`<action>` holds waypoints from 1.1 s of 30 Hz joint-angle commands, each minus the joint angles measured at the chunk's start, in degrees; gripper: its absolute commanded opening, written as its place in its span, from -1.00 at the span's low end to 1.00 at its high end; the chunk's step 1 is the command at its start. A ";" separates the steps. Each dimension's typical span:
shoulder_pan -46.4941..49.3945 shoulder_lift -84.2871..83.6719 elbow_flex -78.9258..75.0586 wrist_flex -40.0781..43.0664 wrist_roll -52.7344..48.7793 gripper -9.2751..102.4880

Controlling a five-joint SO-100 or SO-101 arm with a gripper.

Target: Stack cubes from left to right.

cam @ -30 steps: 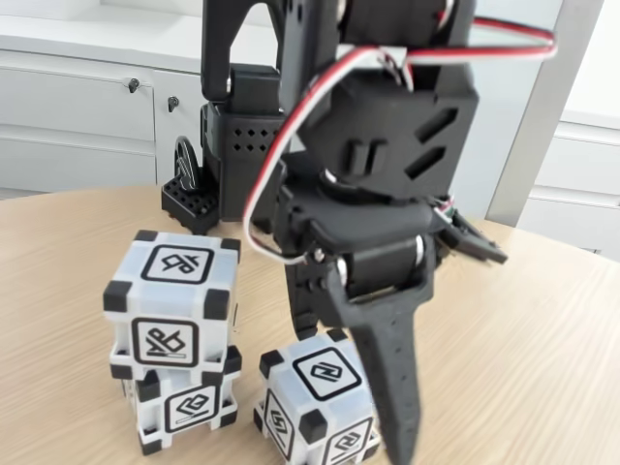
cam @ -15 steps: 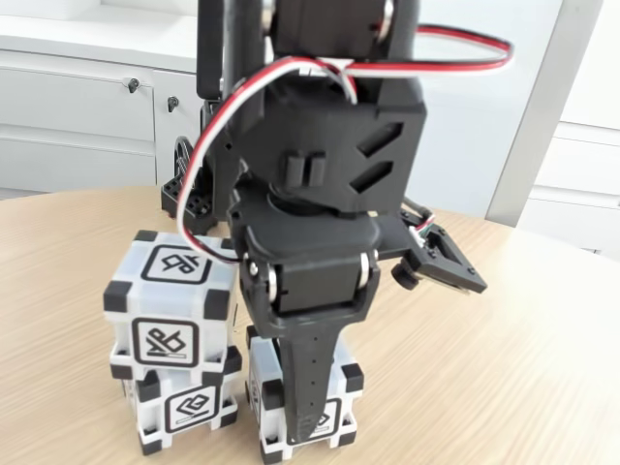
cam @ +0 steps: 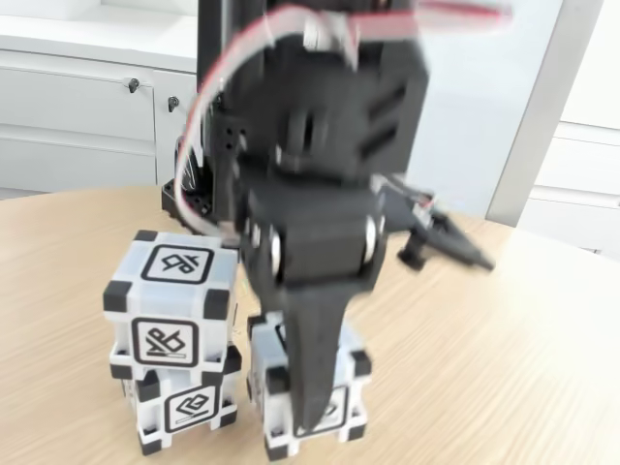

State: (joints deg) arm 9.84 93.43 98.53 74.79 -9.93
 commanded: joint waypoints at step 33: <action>5.71 42.19 -1.58 17.14 1.23 -0.83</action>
State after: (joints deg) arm 13.97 134.47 98.53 88.68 -9.58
